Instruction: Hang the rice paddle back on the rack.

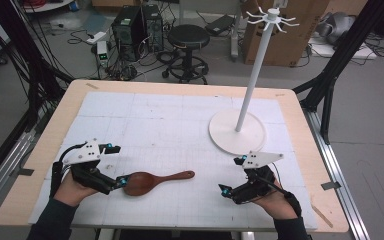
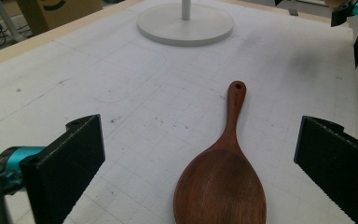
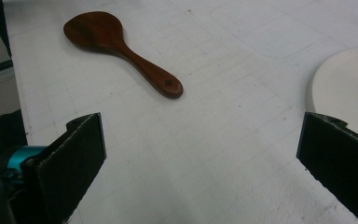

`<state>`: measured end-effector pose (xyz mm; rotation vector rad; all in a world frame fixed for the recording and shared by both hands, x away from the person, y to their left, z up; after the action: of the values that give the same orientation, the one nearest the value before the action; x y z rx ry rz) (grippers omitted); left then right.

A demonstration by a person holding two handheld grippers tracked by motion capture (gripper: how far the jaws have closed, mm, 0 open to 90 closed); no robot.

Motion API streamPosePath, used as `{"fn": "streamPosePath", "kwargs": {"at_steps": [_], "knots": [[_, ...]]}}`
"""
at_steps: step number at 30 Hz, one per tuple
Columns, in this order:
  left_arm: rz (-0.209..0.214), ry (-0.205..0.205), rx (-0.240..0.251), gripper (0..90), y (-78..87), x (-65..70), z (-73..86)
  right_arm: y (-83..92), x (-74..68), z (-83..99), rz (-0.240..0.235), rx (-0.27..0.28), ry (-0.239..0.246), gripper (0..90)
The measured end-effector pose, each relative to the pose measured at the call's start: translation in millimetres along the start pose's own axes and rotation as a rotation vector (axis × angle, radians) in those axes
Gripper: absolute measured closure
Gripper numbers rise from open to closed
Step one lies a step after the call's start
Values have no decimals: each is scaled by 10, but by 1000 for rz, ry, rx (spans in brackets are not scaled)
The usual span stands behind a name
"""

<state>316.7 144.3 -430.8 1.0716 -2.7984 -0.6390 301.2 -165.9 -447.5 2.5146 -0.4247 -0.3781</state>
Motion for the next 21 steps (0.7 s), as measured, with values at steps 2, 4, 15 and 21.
{"fn": "streamPosePath", "kwargs": {"at_steps": [2,4,15,21], "knots": [[9,-1,-13,24,-11,16,17,-10,-2,11,-2,-6,5,1],[13,1,-18,23,-14,12,12,-24,-12,12,-6,-11,6,1],[5,-71,-67,24,-15,33,-73,32,-44,38,-15,-10,8,1],[56,-103,-160,24,-61,57,22,32,-13,82,-12,-24,2,1]]}}
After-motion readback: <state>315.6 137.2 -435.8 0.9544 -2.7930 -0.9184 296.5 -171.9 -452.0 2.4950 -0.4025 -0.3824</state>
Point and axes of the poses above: each handheld gripper's, and its own axes: y roughly backward along the jaws, z roughly out of its underside, x roughly to its right, the point moved 10 cm from there along -y, roughly forward along the jaws, and after that the axes turned 13 degrees about -z, right-handed, at the moved point
